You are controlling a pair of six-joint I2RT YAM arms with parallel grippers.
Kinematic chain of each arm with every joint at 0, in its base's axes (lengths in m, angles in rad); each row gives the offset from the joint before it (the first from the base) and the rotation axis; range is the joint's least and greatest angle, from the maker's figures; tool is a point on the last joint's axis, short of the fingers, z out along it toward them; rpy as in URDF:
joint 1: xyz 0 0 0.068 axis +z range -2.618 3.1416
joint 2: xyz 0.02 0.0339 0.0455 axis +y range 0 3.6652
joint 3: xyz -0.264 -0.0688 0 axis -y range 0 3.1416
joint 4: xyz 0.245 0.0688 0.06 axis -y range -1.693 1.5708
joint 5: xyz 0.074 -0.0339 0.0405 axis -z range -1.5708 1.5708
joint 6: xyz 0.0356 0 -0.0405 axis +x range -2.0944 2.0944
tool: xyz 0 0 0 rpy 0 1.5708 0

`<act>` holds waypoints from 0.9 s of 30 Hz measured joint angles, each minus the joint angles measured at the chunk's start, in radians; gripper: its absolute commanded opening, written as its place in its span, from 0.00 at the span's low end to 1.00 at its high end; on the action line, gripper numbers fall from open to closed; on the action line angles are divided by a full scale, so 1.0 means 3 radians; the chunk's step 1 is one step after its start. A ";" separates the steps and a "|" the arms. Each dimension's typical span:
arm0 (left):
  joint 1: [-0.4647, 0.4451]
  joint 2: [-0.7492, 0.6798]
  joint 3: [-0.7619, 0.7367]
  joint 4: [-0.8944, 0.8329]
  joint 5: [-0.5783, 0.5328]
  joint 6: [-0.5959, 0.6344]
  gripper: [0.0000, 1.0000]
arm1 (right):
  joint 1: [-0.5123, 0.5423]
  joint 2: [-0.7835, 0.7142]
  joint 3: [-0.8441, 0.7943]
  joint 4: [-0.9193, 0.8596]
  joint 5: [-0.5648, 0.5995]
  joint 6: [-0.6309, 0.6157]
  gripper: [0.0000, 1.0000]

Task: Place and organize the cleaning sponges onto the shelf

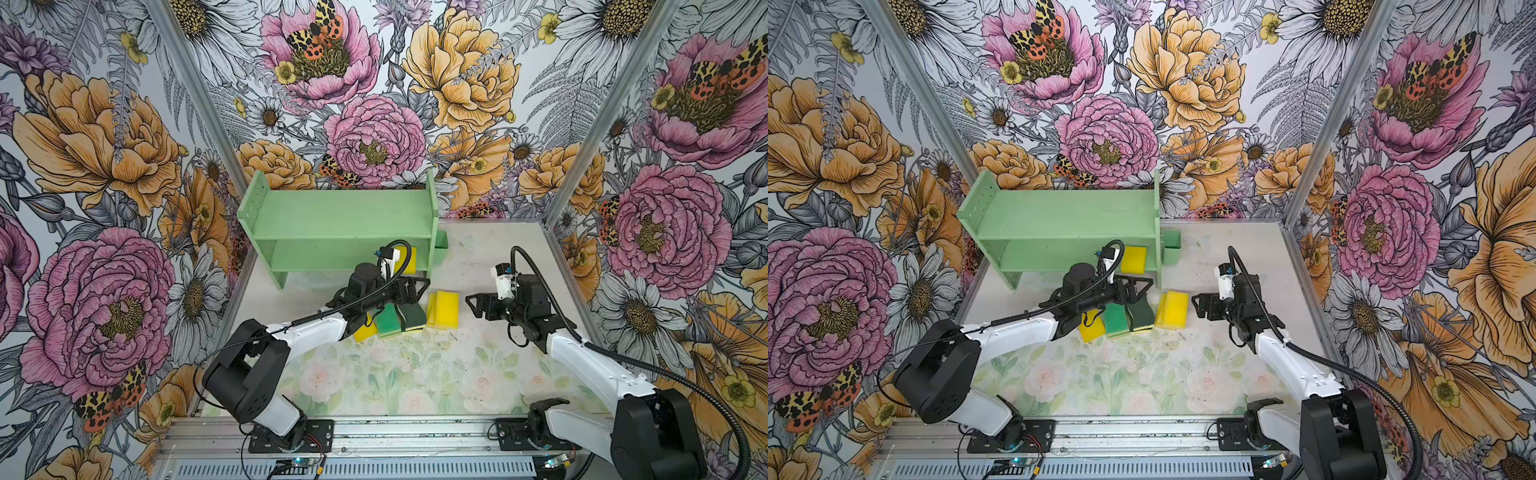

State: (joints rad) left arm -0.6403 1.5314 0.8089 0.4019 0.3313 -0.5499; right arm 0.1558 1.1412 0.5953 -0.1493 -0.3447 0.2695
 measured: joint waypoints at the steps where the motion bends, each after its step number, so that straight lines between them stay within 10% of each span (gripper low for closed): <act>1: -0.0006 0.0000 0.0000 0.0001 -0.0004 0.0008 0.99 | 0.0000 0.0000 0.0000 0.0000 0.0000 0.0001 0.89; 27: -0.0018 0.0174 0.0006 0.0338 -0.0116 0.0085 0.99 | 0.0000 0.0000 0.0000 0.0000 0.0001 0.0000 0.89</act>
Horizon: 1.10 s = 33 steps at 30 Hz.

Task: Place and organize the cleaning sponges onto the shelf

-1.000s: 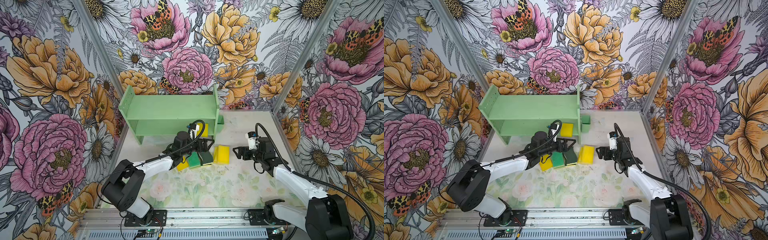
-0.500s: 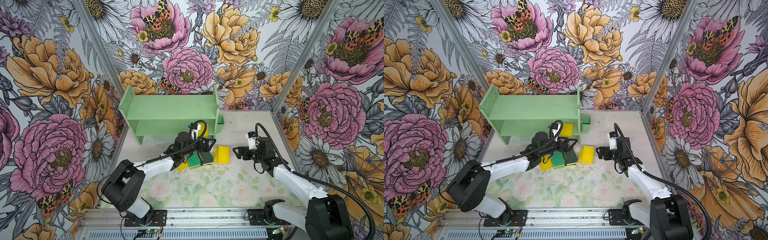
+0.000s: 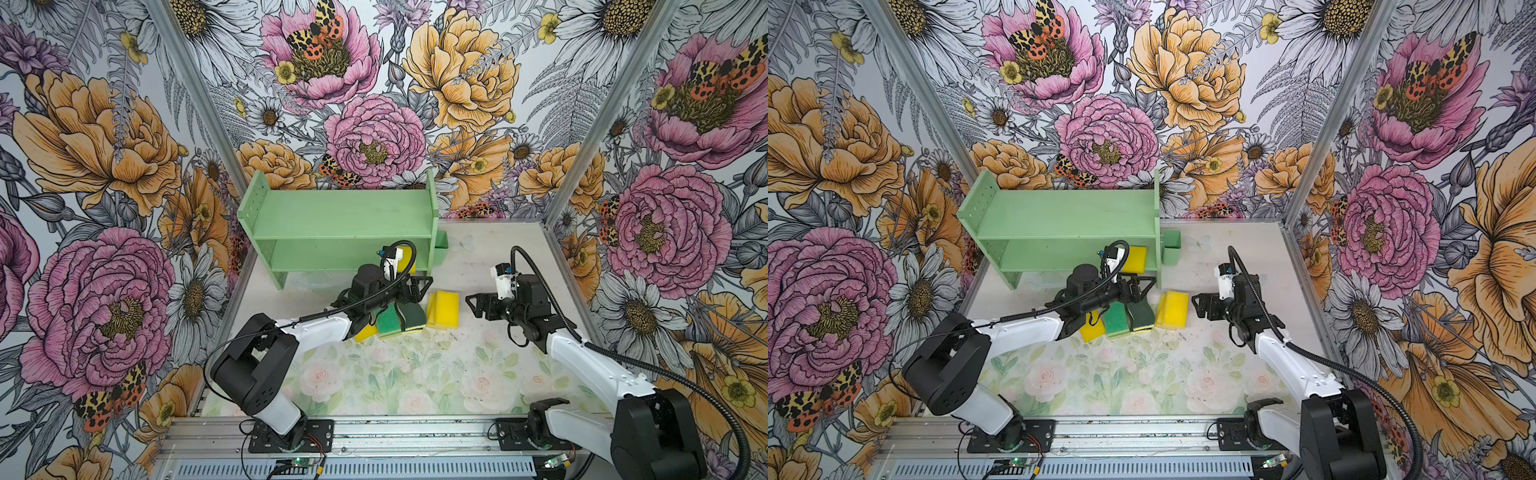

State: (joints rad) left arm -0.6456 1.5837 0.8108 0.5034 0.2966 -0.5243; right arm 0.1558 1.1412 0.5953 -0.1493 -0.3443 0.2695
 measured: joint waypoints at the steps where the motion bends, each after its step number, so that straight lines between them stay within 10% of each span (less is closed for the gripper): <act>1: 0.0000 0.0003 0.0001 0.0010 -0.0006 0.0001 0.99 | 0.0000 0.0001 0.0000 0.0000 0.0000 0.0000 0.89; 33: -0.0023 0.0203 0.0165 0.0083 -0.0168 0.0141 0.99 | 0.0000 0.0060 0.0000 0.0000 0.0000 0.0000 0.89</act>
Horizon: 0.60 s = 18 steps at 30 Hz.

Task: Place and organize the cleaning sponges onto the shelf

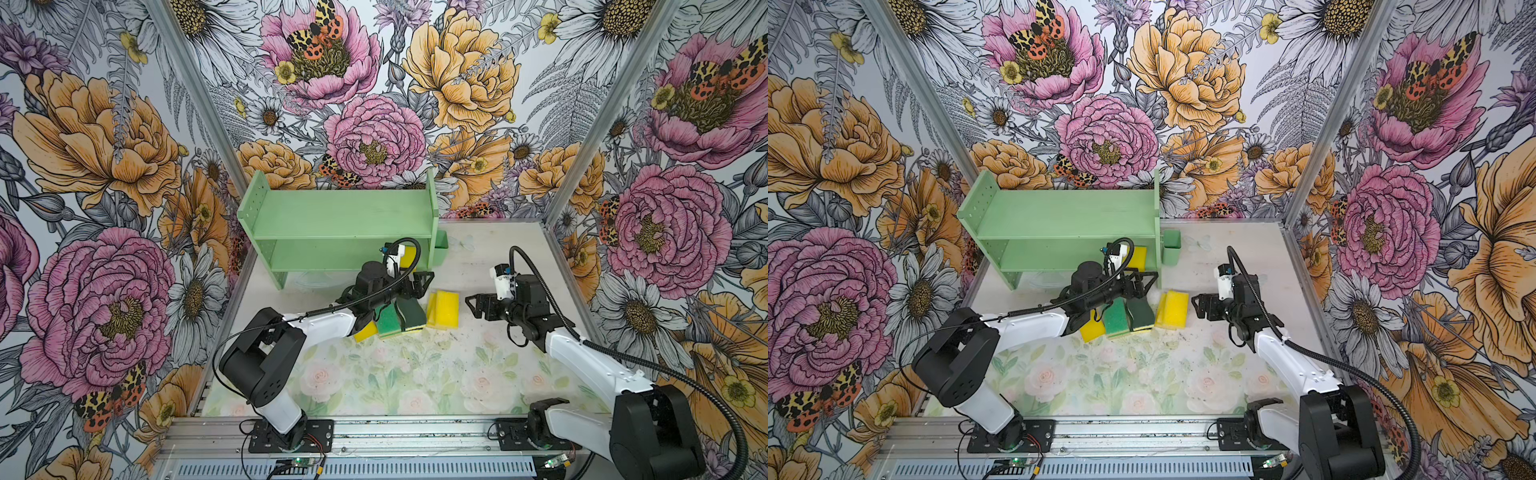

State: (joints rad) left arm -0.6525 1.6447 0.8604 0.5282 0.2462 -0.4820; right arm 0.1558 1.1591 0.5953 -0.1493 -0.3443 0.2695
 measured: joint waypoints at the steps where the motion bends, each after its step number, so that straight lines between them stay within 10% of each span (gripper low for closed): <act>1: -0.0006 0.0013 0.0006 0.0004 -0.0006 0.0009 0.99 | 0.0000 0.0000 0.0000 0.0000 0.0000 0.0000 0.89; 18: -0.0015 0.0111 0.0038 0.0080 -0.0126 0.0048 0.99 | 0.0000 0.0000 0.0000 0.0000 0.0000 0.0000 0.89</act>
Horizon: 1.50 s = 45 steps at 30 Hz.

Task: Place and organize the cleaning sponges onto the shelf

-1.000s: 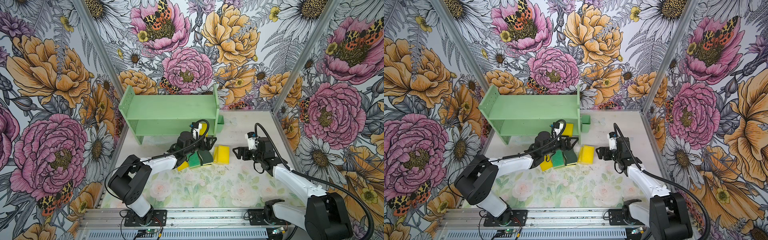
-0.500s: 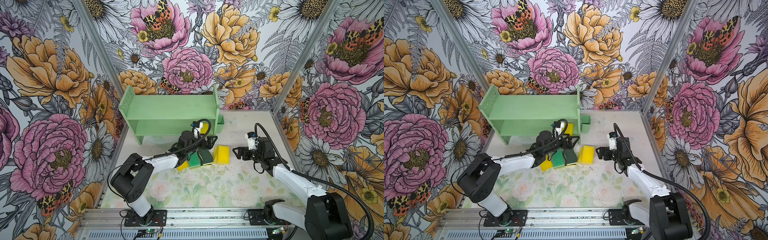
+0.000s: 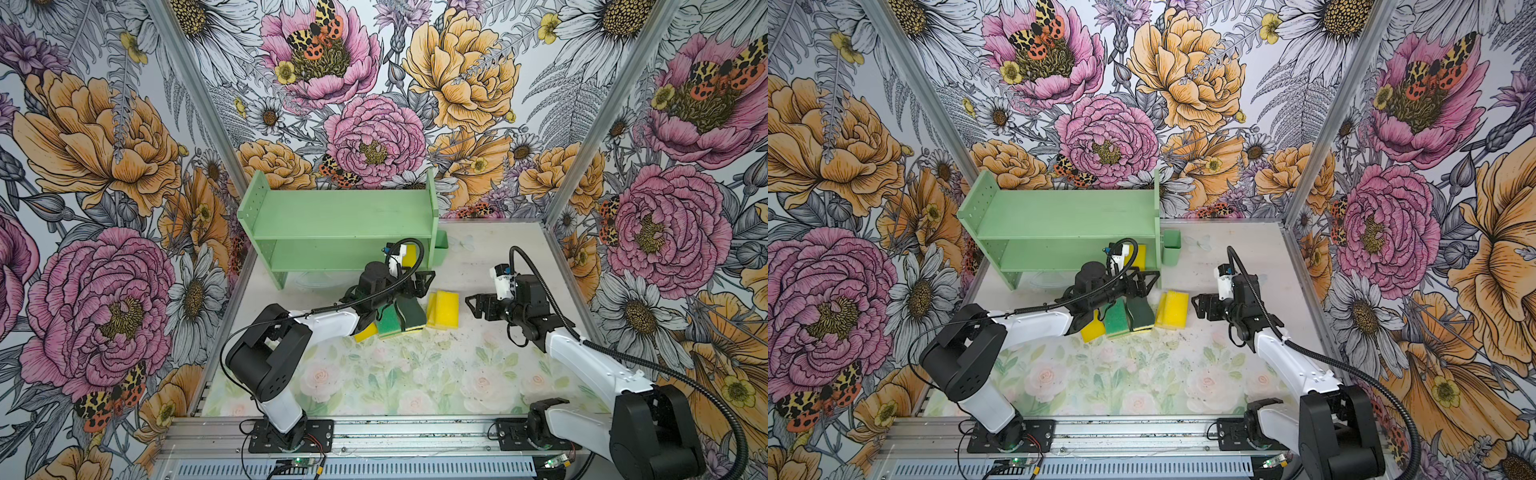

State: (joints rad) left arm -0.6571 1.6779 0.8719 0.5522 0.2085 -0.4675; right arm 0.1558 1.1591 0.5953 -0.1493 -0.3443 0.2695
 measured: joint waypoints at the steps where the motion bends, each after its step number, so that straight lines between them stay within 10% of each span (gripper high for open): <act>1: 0.0000 0.0001 0.0001 -0.0001 -0.0004 0.0000 0.99 | 0.0000 0.0000 0.0000 0.0000 -0.0001 0.0000 0.89; 45: 0.0004 0.0003 0.0024 0.0064 -0.0149 -0.0001 0.99 | 0.0000 0.0000 0.0000 0.0000 0.0000 0.0000 0.89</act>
State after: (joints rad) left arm -0.6559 1.6787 0.8791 0.5713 0.1638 -0.4679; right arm 0.1558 1.1591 0.5953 -0.1493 -0.3443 0.2695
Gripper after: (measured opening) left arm 0.989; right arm 0.889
